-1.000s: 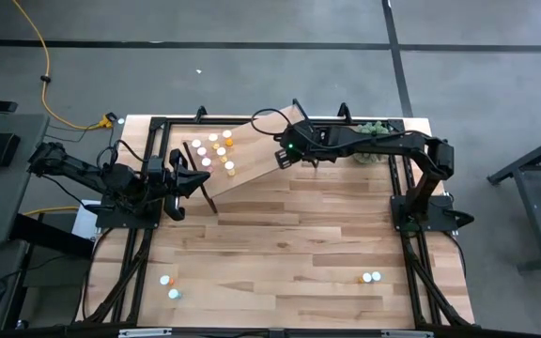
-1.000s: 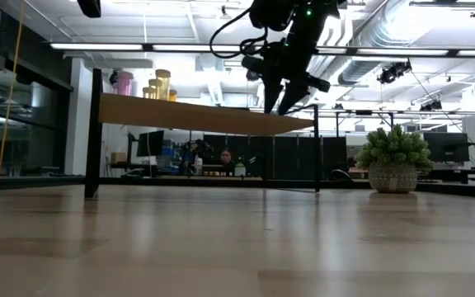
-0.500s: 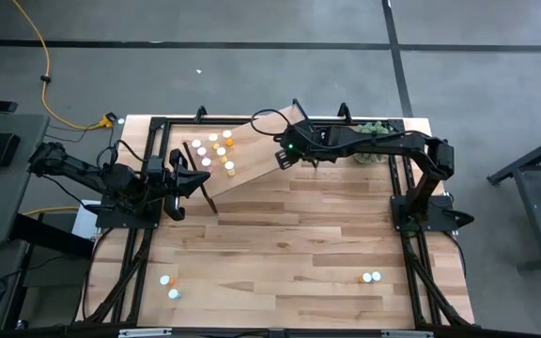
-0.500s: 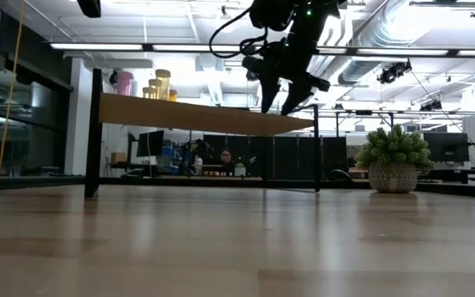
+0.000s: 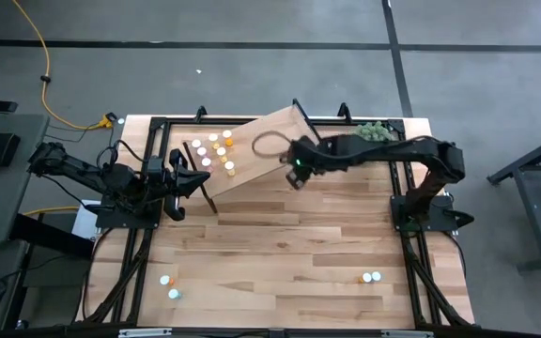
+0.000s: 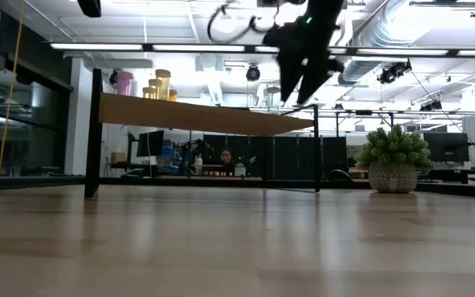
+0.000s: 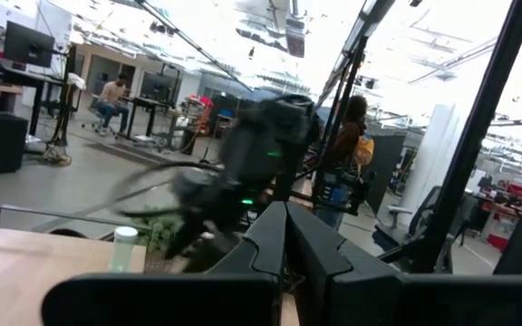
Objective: Pick and place medicine bottles onto shelf by color
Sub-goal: Put the top right blue pill bottle on the shelf
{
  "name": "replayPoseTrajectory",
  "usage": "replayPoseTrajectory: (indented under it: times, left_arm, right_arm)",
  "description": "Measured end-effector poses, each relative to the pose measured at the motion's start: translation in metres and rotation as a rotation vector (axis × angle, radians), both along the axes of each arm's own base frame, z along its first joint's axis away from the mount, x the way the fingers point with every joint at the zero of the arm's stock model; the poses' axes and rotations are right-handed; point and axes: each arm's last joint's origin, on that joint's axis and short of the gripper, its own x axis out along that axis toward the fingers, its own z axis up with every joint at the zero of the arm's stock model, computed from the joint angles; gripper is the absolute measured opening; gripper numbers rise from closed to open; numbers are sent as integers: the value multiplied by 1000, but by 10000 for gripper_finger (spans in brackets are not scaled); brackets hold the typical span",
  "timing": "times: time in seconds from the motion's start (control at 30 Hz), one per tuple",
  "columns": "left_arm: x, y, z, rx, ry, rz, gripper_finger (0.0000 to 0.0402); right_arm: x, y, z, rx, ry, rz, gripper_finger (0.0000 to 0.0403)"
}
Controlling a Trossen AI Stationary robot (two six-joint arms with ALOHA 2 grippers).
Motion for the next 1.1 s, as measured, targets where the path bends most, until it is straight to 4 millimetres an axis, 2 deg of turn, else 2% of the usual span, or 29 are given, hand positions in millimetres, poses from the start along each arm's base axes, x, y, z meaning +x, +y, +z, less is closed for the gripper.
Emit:
replayPoseTrajectory:
  times: [0.1,0.2,0.3,0.4,0.53,0.7,0.8,1.1]
  left_arm:
    - [0,0,0,7,3,2,0]
    - [0,0,0,6,3,10,0]
    - [0,0,0,6,4,12,0]
    - [0,0,0,5,1,13,0]
    - [0,0,1,2,-5,13,0]
    - [0,0,1,2,-5,12,0]
    - [0,0,1,2,-5,12,0]
    - [0,0,1,2,-5,12,0]
  right_arm:
    - [-18,26,-1,-42,2,70,225]
    - [-43,44,-14,-11,-112,77,225]
    - [-59,57,-20,44,-389,133,225]
    - [-68,60,-23,-10,-639,221,225]
    - [-76,48,-33,-240,-691,200,225]
    - [-75,27,-35,-420,-602,247,225]
    - [-74,14,-39,-454,-559,228,225]
    - [-63,-18,-50,-419,-586,207,225]
